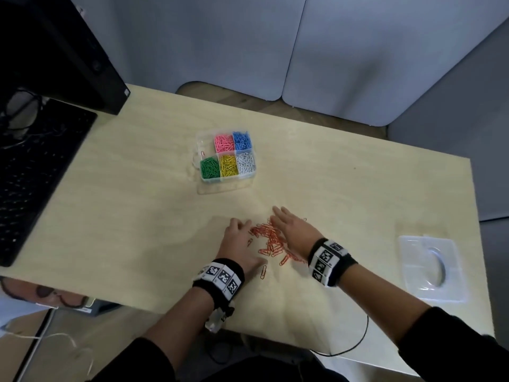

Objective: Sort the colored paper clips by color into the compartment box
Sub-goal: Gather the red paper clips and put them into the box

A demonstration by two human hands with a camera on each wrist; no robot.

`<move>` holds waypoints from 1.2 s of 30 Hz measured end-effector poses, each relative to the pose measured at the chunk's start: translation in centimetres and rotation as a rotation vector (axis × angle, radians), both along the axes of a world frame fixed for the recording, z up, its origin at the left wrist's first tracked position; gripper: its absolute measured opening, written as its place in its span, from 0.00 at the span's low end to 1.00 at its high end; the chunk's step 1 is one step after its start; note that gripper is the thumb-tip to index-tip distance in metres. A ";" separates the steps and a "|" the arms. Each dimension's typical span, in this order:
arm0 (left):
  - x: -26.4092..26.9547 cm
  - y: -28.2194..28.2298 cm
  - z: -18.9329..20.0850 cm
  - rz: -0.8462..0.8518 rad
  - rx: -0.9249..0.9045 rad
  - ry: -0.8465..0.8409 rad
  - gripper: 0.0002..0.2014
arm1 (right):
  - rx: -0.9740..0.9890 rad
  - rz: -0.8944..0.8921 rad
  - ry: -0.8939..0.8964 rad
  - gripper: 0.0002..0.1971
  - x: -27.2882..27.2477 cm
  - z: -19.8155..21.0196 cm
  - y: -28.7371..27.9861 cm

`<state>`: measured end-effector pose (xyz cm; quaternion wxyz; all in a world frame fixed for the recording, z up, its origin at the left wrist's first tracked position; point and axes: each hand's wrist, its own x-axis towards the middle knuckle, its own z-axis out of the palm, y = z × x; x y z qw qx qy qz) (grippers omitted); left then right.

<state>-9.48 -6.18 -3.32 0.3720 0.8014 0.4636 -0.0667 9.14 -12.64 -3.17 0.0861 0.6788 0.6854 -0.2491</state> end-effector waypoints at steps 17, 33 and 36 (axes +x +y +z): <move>4.4 -2.6 0.3 -0.161 0.102 -0.075 0.28 | 0.205 -0.569 0.141 0.31 1.2 0.8 -9.8; 3.4 0.7 2.3 -0.043 0.069 -0.250 0.09 | 0.235 -0.575 0.204 0.08 -0.2 0.4 -4.9; 3.0 3.0 3.1 -0.044 0.076 -0.275 0.10 | 0.216 -0.736 0.336 0.05 1.3 0.7 -4.7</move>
